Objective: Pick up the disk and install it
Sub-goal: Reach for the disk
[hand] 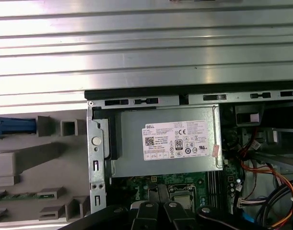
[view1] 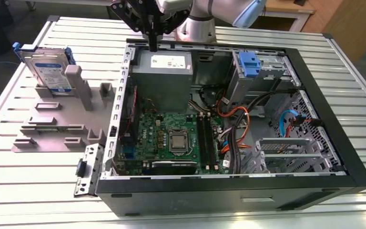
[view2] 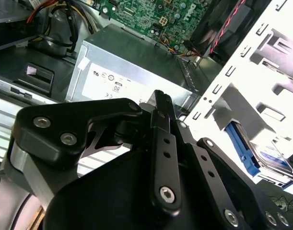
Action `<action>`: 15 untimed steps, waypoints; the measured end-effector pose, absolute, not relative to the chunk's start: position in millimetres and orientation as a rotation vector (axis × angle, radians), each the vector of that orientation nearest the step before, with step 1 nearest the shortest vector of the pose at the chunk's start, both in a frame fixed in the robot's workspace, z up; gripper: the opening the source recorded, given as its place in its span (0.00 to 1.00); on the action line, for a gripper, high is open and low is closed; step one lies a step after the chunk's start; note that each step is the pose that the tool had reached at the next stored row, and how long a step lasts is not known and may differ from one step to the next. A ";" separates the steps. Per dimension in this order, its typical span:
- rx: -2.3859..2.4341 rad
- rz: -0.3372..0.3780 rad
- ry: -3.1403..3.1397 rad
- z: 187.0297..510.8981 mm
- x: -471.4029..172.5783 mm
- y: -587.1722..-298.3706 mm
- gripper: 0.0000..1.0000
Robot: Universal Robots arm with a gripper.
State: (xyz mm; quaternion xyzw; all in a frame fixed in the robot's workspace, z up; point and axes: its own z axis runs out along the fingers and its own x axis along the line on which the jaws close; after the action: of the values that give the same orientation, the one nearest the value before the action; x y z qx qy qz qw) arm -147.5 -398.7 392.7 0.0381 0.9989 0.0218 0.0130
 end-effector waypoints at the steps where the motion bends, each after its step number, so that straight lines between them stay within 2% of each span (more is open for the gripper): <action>1: 0.119 0.068 3.112 392.7 -148.1 -398.6 0.11; 15: 0.119 0.068 3.113 392.4 -158.9 -392.9 0.11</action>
State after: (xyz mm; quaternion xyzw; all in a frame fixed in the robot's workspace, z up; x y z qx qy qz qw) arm -158.9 -392.9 392.4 0.0382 0.9990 0.0218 0.0129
